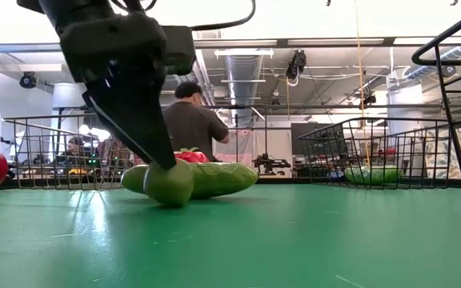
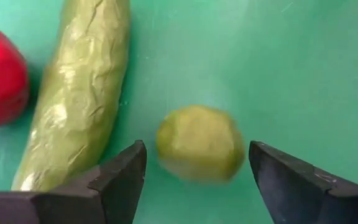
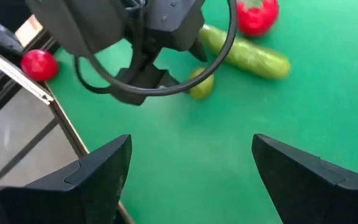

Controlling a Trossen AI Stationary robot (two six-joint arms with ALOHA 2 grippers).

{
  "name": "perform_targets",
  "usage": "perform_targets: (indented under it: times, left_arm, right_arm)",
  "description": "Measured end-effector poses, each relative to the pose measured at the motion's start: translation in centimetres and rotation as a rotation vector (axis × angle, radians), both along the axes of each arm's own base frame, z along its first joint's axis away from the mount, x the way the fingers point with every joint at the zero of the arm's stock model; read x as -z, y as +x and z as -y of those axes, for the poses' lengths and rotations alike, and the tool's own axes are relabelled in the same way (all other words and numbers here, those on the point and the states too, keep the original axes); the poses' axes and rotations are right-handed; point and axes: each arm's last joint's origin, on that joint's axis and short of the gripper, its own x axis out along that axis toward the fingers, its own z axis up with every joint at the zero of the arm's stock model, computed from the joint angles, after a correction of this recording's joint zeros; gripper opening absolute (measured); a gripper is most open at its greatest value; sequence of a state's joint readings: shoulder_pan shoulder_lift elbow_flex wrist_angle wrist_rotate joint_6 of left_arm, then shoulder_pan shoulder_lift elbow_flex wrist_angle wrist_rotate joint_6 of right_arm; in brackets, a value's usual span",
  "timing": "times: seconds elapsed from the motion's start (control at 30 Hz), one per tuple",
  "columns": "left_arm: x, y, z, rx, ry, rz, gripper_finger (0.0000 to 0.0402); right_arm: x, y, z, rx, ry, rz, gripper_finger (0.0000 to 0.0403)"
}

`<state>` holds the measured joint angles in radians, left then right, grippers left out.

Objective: Sort produce into baskets
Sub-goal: Put the lime into the bottom right wire basket

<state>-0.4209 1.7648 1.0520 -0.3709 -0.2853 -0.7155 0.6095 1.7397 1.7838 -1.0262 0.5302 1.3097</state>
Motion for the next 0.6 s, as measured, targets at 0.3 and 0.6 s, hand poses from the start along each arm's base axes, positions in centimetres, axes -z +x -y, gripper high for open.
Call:
perform_targets:
  times: [0.3, 0.6]
  left_arm:
    - [-6.5, -3.6, -0.9, -0.03, 0.038, 0.096, 0.0261]
    - [-12.0, -8.7, -1.2, -0.124, 0.066, 0.273, 0.0247]
  right_arm:
    - [3.4, 2.7, 1.3, -0.163, -0.135, 0.073, 0.0325]
    - [9.0, 4.2, 2.2, -0.364, -0.329, 0.237, 0.0325]
